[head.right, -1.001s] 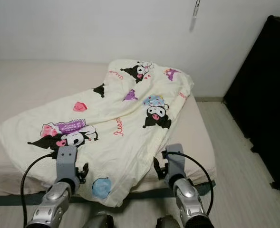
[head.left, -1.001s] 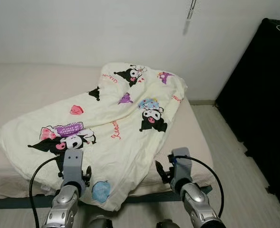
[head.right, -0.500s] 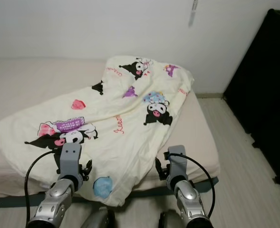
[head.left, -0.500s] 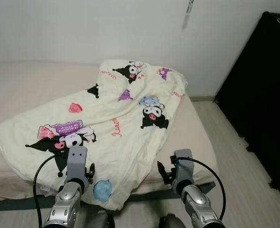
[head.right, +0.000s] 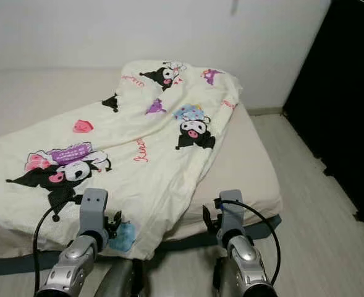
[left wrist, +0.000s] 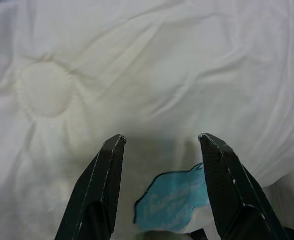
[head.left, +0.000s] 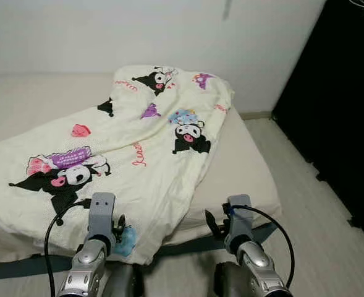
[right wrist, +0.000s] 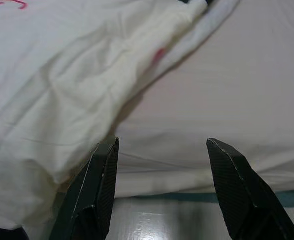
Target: Clean up the room
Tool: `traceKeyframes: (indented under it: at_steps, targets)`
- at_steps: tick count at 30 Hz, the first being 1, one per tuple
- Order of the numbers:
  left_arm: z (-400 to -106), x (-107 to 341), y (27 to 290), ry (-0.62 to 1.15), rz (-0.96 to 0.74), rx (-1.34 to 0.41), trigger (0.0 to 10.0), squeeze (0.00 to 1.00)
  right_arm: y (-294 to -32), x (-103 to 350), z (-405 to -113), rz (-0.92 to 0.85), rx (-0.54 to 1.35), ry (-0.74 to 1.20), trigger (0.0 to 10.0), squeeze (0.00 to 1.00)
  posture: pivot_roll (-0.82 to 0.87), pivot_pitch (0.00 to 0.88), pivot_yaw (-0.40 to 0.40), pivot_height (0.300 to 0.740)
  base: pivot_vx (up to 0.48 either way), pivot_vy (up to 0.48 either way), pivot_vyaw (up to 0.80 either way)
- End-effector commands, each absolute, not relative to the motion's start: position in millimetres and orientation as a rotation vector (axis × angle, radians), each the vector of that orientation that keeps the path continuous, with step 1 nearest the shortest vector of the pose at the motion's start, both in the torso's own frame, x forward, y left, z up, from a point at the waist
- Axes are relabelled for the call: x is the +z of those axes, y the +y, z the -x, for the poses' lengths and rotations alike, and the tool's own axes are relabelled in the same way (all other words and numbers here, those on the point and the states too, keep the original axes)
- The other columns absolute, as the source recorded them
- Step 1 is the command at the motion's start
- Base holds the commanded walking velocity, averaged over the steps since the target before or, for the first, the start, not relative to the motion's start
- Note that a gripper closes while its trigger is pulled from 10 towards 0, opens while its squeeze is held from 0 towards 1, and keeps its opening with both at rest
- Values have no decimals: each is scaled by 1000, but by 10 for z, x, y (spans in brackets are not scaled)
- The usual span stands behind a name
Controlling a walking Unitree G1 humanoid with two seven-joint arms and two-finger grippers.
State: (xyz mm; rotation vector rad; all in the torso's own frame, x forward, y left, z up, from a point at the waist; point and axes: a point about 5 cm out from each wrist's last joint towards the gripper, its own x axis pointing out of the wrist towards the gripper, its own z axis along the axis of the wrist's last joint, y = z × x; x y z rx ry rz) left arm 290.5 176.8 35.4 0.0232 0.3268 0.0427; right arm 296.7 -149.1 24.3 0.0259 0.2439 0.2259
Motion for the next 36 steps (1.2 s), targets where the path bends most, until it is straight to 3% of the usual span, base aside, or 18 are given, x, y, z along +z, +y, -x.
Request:
traceKeyframes:
  at_steps: [1, 13, 24, 29, 34, 36]
  targets:
    - [-2863, 320, 1745, 346, -23, 31, 10000, 0, -1504, 217, -2928, -35, 216, 243, 10000, 0, 89, 165, -32, 591, 0, 0, 0]
    - [-2827, 312, 1829, 352, -28, 43, 10000, 0, -1505, 211, -2915, -55, 207, 243, 10000, 0, 89, 178, -31, 561, 0, 0, 0]
    - [-2706, 492, 2033, 221, 70, -20, 10000, 0, -1463, 361, -3008, -80, 241, 175, 10000, 0, 91, 182, -37, 556, 0, 0, 0]
    - [-2511, 662, 2279, 147, 111, -159, 10000, 0, -1441, 493, -3133, -141, 224, 142, 10000, 0, 101, 199, -35, 556, 0, 0, 0]
    - [-2390, 707, 2293, 170, 81, -311, 10000, 0, -1463, 543, -3240, -148, 193, 162, 10000, 0, 107, 205, -36, 556, 0, 0, 0]
    - [-2335, 716, 2304, 189, 6, -376, 10000, 0, -1455, 588, -3327, -226, 197, 185, 10000, 0, 116, 217, -36, 556, 0, 0, 0]
